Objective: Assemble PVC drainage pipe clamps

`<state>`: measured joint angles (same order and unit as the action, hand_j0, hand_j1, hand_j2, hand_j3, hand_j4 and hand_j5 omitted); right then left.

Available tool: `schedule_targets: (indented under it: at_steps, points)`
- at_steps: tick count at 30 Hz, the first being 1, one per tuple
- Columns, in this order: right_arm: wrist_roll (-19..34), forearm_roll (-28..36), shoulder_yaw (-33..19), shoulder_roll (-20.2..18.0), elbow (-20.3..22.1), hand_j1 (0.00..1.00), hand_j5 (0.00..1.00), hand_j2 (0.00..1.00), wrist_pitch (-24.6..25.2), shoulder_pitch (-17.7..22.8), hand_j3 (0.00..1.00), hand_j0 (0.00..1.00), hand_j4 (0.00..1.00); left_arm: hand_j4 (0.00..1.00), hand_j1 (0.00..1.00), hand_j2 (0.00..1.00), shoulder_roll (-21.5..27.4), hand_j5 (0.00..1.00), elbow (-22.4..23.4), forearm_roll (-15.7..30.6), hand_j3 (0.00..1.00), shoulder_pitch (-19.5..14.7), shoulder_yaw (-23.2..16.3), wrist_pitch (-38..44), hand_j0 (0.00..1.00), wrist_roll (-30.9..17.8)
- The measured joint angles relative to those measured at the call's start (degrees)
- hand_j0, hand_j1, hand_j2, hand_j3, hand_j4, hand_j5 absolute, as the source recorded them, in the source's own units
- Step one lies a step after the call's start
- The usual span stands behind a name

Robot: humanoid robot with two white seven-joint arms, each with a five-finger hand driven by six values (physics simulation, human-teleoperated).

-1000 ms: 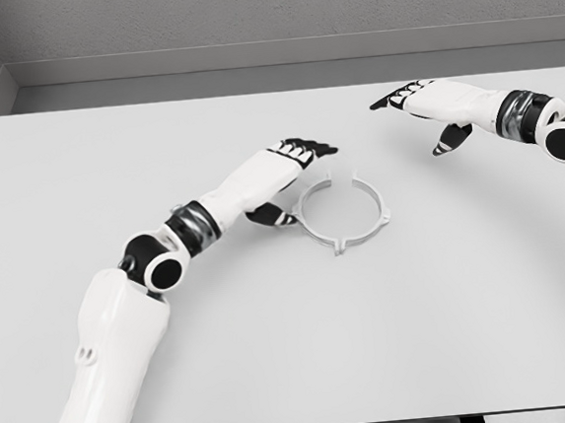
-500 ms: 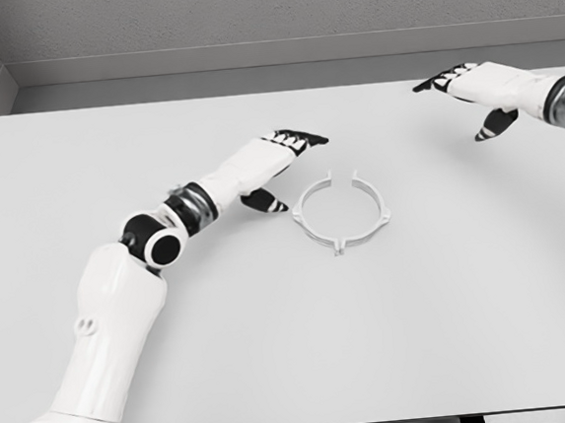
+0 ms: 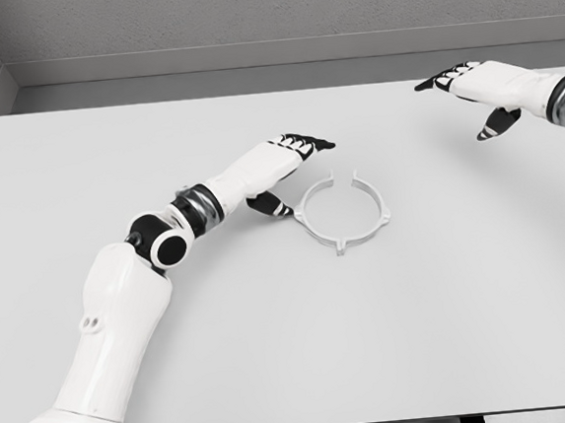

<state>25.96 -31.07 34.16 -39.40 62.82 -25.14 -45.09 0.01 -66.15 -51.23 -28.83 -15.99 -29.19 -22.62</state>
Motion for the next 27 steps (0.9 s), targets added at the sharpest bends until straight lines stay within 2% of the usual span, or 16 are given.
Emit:
schedule_targets:
  at_steps: [27]
  points:
    - [0.08, 0.01, 0.0, -0.01, 0.02, 1.0, 1.0, 1.0, -0.05, 0.0, 1.0, 1.0, 1.0, 1.0, 1.0, 1.0, 0.0, 1.0, 0.16, -0.05, 1.0, -1.41, -1.66, 0.0, 1.0, -0.08]
